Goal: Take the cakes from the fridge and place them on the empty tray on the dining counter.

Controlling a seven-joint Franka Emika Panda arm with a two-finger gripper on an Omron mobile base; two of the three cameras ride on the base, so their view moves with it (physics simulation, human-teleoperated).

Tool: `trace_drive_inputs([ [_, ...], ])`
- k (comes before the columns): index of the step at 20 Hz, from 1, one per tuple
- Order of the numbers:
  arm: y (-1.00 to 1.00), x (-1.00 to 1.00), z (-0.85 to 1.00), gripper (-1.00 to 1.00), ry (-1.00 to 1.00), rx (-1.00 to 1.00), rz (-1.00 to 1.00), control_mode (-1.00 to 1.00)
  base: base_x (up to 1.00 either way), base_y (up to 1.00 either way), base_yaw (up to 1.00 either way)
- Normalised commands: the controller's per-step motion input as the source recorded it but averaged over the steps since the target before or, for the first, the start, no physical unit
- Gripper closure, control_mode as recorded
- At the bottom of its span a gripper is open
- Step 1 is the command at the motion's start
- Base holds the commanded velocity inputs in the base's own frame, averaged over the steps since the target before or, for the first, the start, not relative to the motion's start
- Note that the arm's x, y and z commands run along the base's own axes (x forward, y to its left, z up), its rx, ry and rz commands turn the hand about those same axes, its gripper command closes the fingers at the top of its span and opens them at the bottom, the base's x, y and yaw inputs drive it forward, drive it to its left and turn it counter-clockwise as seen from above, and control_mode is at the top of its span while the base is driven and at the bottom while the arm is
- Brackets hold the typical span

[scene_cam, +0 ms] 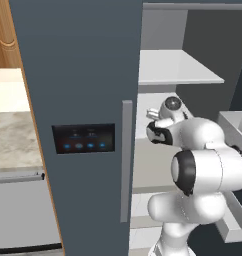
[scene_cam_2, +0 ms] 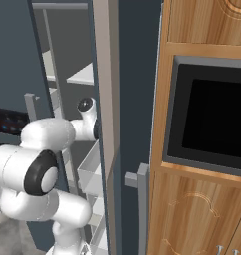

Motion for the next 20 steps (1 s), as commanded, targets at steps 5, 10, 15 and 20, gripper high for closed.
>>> trace_drive_inputs([
  [5, 0.13, -0.28, 1.00, 1.00, 0.41, 0.00, -0.02, -1.00, 0.00, 0.00, 0.00],
  [10, 0.26, -0.74, 0.67, 1.00, 0.35, -0.08, 0.00, -1.00, 0.00, 0.00, 0.00],
  [15, 0.18, -1.00, 0.05, 1.00, 0.01, -0.05, 0.00, -1.00, 0.00, 0.00, 0.00],
  [20, 0.09, -1.00, 0.10, 1.00, -0.01, 0.00, 0.03, -1.00, 0.00, 0.00, 0.00],
])
